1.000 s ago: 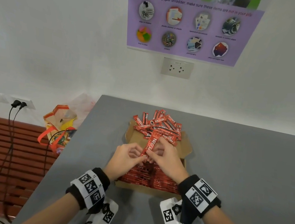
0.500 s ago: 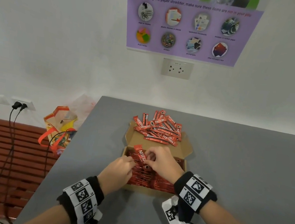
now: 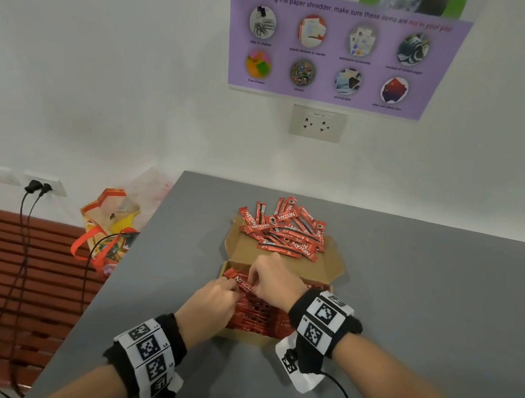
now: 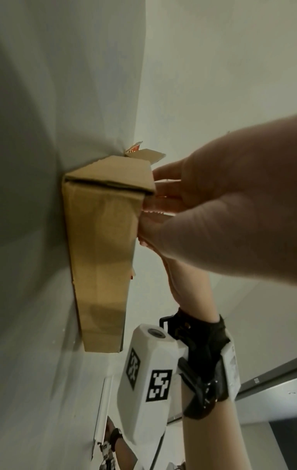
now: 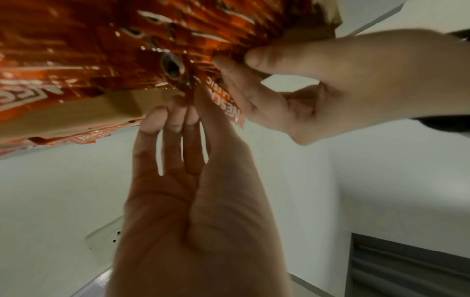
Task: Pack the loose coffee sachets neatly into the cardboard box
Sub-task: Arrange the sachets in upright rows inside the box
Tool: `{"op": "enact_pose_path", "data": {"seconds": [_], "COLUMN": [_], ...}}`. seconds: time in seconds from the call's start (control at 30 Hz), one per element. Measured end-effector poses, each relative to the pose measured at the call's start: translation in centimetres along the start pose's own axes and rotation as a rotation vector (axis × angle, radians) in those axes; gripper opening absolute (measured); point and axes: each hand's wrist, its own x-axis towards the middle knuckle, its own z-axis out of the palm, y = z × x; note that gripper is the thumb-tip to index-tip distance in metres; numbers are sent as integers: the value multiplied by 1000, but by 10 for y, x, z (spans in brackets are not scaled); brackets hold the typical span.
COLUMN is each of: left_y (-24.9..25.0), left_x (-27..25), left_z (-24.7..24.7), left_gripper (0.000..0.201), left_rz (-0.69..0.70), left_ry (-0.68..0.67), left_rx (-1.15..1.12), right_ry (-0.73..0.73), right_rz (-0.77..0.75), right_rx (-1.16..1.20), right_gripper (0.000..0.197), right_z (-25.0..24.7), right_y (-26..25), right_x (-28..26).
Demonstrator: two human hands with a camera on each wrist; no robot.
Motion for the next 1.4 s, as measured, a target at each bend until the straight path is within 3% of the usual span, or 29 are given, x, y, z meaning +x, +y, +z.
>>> {"op": "enact_pose_path", "data": {"seconds": [0.2, 0.47, 0.73, 0.8, 0.97, 1.1, 1.27, 1.4], "left_y": [-6, -2, 0, 1, 8, 7, 5, 5], "left_x": [0, 0, -1, -2, 0, -1, 2, -2], "left_z": [10, 7, 0, 1, -7, -8, -9, -12], "left_gripper": [33, 32, 36, 42, 81, 80, 73, 76], "left_rz": [0, 53, 17, 3, -18, -25, -29, -35], "left_ry": [-32, -20, -78, -58, -94, -100, -141, -149], "left_rx": [63, 118, 94, 49, 0, -33, 15, -1], "right_ry": [-55, -123, -57, -71, -2, -91, -141, -154], "right_rz": [-56, -73, -66, -64, -13, -28, -4, -18], "right_rx": [-118, -71, 5, -15, 73, 34, -43, -118], "right_gripper": [8, 10, 9, 9, 14, 29, 33, 17], "right_z": [6, -8, -4, -3, -6, -4, -6, 1], "right_y": [-6, -3, -6, -6, 1, 2, 7, 1], "right_x": [9, 12, 12, 10, 13, 10, 8, 4]}}
